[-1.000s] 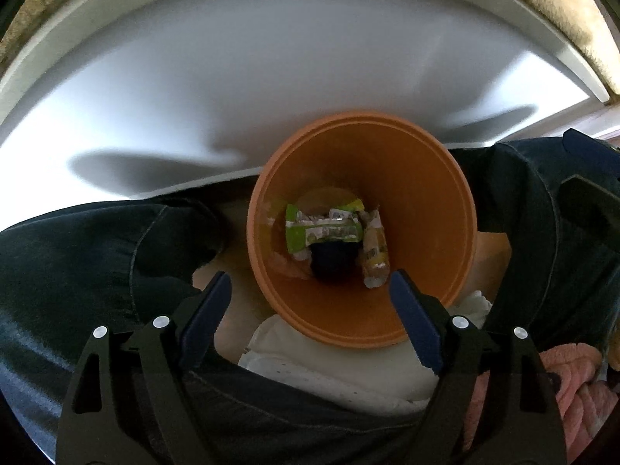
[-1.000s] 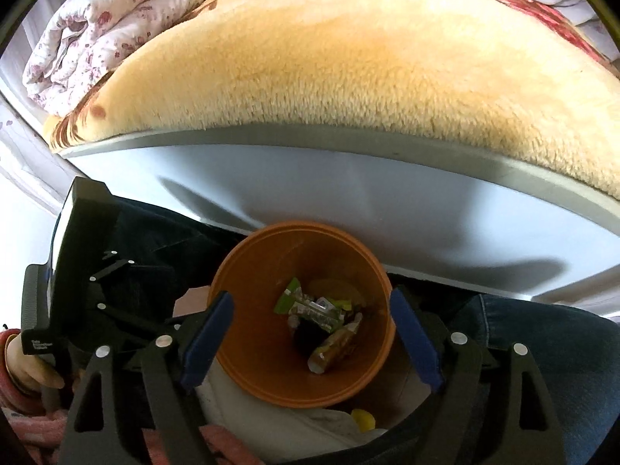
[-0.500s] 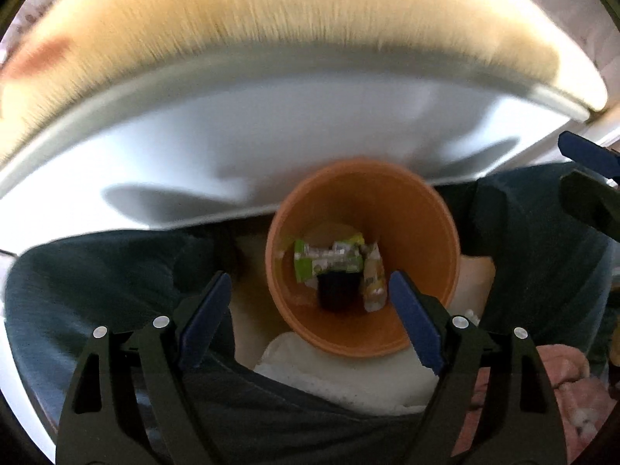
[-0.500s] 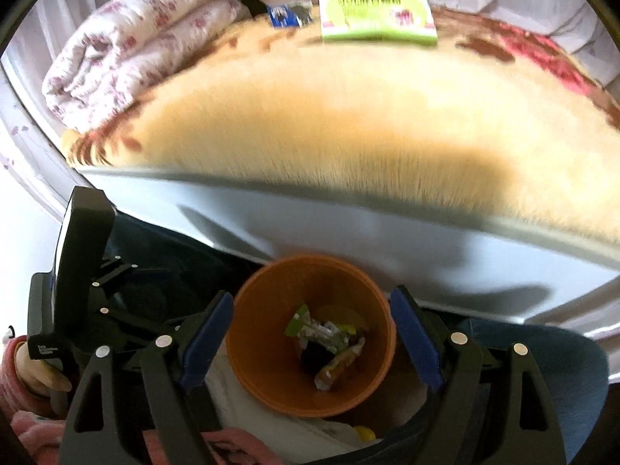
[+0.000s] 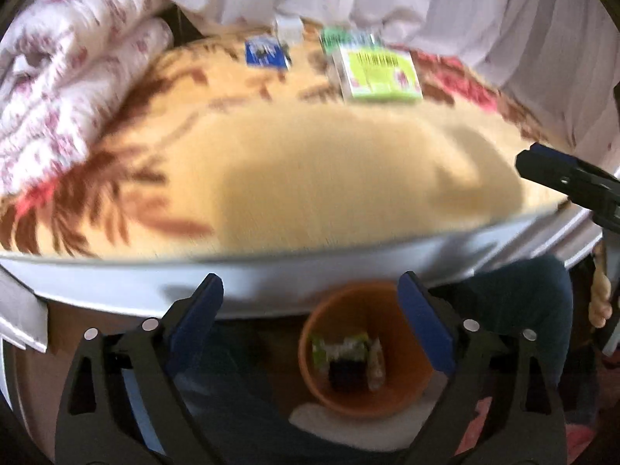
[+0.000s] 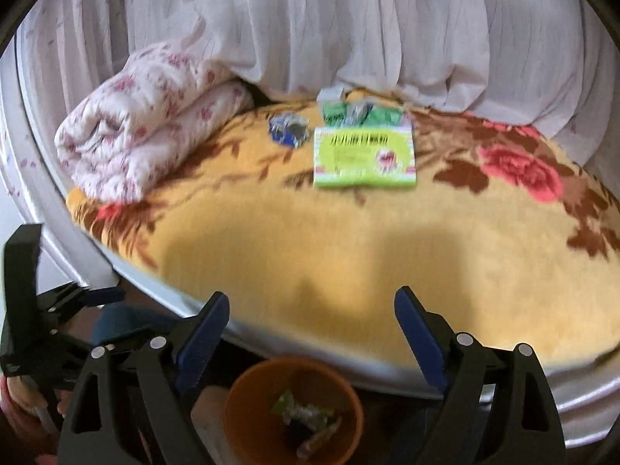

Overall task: Collect trash
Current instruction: 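Move both tools back over the trash on the bed, then grasp the blue nasal spray box with the left tool while the right tool grasps the white medicine box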

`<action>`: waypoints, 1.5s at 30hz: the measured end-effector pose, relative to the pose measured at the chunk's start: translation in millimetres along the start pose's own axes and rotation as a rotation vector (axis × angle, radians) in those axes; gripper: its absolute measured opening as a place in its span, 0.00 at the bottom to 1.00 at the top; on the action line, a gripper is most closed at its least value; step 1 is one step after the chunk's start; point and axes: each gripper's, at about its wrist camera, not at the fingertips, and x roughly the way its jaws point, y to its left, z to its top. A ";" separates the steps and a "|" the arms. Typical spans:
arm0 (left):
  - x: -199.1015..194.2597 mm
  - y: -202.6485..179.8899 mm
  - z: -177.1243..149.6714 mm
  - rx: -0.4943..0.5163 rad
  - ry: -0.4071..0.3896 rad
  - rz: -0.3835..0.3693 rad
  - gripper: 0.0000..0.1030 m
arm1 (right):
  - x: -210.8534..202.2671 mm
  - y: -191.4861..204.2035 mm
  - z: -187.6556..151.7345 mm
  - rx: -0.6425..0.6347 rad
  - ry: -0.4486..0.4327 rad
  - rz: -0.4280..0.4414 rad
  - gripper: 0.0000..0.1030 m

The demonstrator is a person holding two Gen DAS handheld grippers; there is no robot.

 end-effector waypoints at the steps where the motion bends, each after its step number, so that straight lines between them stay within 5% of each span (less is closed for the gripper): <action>1: -0.8 1.2 4.1 0.000 -0.010 0.006 0.87 | 1.8 -0.9 5.1 -0.003 -0.007 -0.005 0.83; 17: 27.4 45.3 47.1 -0.101 -0.008 -0.025 0.87 | 117.6 9.2 104.5 0.034 -0.021 -0.131 0.93; 29: 47.0 80.2 38.1 -0.176 0.029 -0.056 0.87 | 233.5 48.7 139.6 -0.033 0.043 -0.627 0.95; 35: 50.5 88.0 33.0 -0.198 0.034 -0.071 0.87 | 256.4 33.0 141.1 -0.014 0.101 -0.744 0.95; 45: 45.0 79.1 29.8 -0.181 0.026 -0.079 0.87 | 204.9 4.2 126.5 0.116 0.028 -0.611 0.54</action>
